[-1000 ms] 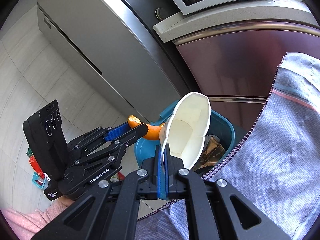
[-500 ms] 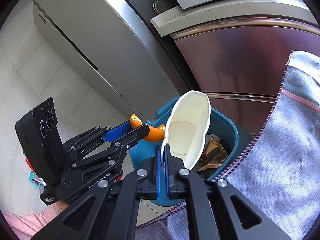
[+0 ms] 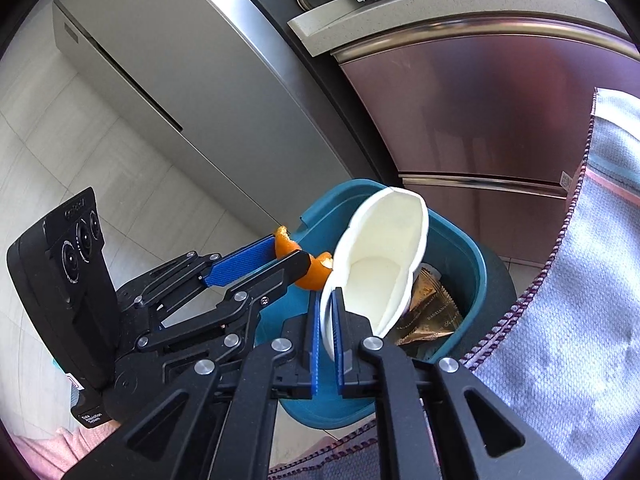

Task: Collect trash

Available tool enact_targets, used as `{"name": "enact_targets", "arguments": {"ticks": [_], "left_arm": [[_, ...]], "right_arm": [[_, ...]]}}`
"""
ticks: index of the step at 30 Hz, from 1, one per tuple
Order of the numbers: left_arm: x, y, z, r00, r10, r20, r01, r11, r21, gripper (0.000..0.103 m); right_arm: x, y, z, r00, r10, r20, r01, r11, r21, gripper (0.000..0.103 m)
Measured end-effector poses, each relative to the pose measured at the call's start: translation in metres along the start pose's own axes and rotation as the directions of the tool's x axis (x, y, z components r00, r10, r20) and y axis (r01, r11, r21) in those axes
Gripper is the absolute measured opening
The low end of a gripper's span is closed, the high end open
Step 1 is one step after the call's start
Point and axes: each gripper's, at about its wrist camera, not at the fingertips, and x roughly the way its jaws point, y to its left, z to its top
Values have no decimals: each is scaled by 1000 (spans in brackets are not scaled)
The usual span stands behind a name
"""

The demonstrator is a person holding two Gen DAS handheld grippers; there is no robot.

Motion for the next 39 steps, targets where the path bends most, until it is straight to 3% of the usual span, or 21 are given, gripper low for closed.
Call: {"name": "enact_targets", "arguments": {"ticks": [5, 7, 9, 11, 16, 18, 22, 24, 29, 31, 39], "left_arm": [[2, 1, 1, 1000, -4, 2, 4, 1000, -7, 29], [0, 1, 1, 1000, -4, 5, 4, 1000, -11, 34], [-3, 1, 0, 1000, -9, 14, 9, 1000, -16, 40], [-10, 2, -1, 999, -26, 26, 27, 999, -22, 43], [-39, 2, -4, 991, -94, 100, 98, 995, -33, 60], [-55, -1, -5, 981, -128, 145, 133, 991, -24, 74], [-85, -14, -9, 960, -181, 213, 185, 983, 1, 92], [-98, -22, -12, 950, -204, 238, 205, 978, 19, 97], [-116, -55, -22, 940, -219, 260, 211, 976, 59, 97], [-122, -70, -28, 935, -229, 271, 221, 973, 63, 97], [-148, -128, -43, 893, -247, 377, 230, 969, 90, 97]], "right_arm": [[1, -1, 0, 1000, -6, 3, 6, 1000, 8, 12], [-2, -2, -1, 1000, -7, 10, 7, 1000, 11, 14], [-8, -4, -4, 1000, -10, 21, 10, 1000, 15, 22], [-17, -3, -7, 999, -12, 36, 12, 1000, 7, 23], [-54, 1, -24, 993, -40, 115, 43, 999, -22, 42], [-72, 2, -35, 986, -59, 155, 65, 997, -32, 53], [-110, 3, -59, 960, -134, 244, 147, 988, -39, 66], [-127, 3, -71, 942, -180, 285, 198, 980, -36, 78], [-173, 2, -113, 864, -317, 391, 341, 940, 9, 89], [-191, 4, -133, 813, -386, 437, 410, 911, 43, 96], [-253, -1, -194, 591, -591, 549, 580, 784, 220, 96]]}}
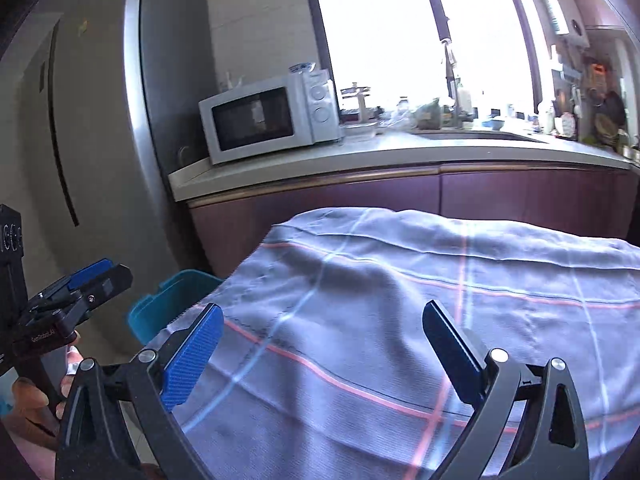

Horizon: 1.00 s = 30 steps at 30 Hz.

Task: Collect trash

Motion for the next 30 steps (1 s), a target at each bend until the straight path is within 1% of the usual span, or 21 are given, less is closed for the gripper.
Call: {"name": "enact_targets", "arguments": {"ticks": [4, 6, 8, 12, 16, 23, 30], "left_arm": [[-8, -29, 0, 998, -2, 58, 0, 1000, 29, 97], [-10, -40, 1, 997, -4, 74, 2, 999, 32, 97], [-12, -51, 0, 996, 10, 91, -14, 999, 39, 97], [-14, -65, -1, 994, 19, 110, -26, 998, 62, 97], [-14, -74, -4, 992, 13, 123, -22, 997, 72, 97], [-10, -74, -3, 992, 20, 125, -29, 997, 66, 97], [-14, -78, -4, 990, 24, 138, -35, 996, 77, 97]], "right_arm": [[-21, -15, -7, 994, -91, 63, 92, 996, -2, 96], [-28, -19, -10, 989, -125, 81, 126, 992, -4, 96], [-33, -24, -13, 984, -150, 97, 149, 989, 11, 96], [-43, -31, -15, 976, -174, 132, 170, 985, 37, 96], [-49, -37, -16, 969, -198, 150, 193, 980, 49, 96], [-58, -39, -18, 954, -235, 184, 227, 972, 62, 96], [-61, -41, -17, 949, -246, 195, 238, 969, 65, 96]]}}
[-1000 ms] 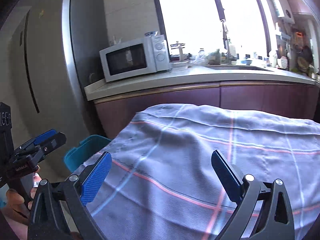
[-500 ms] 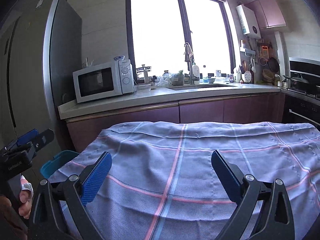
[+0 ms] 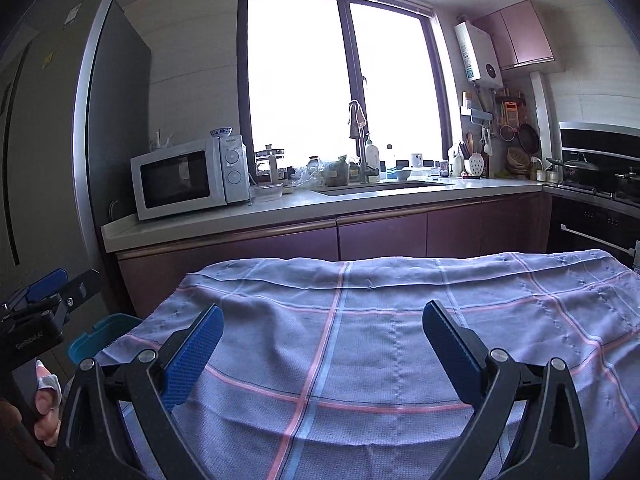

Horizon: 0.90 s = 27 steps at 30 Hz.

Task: Collect trash

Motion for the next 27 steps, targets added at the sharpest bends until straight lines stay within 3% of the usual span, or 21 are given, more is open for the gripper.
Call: {"name": "enact_targets", "arguments": {"ticks": [27], "left_arm": [[1, -1, 2, 1000, 3, 15, -3, 1000, 4, 97]], "right_arm": [[-2, -2, 4, 1000, 1, 9, -1, 1000, 0, 96]]}}
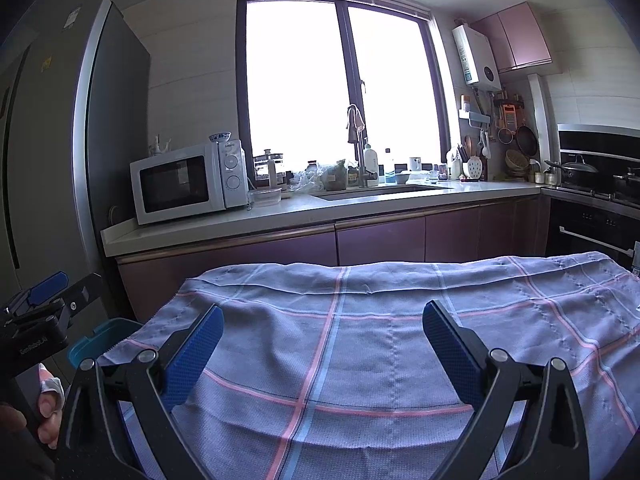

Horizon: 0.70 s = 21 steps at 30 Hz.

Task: Collect trash

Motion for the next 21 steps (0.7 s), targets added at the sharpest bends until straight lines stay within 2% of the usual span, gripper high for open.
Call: {"name": "enact_targets", "arguments": {"ticks": [21], "left_arm": [[-4, 2, 1, 1000, 12, 11, -12, 1000, 9, 97]], "right_arm": [[1, 1, 0, 1000, 1, -2, -1, 1000, 3, 96]]}}
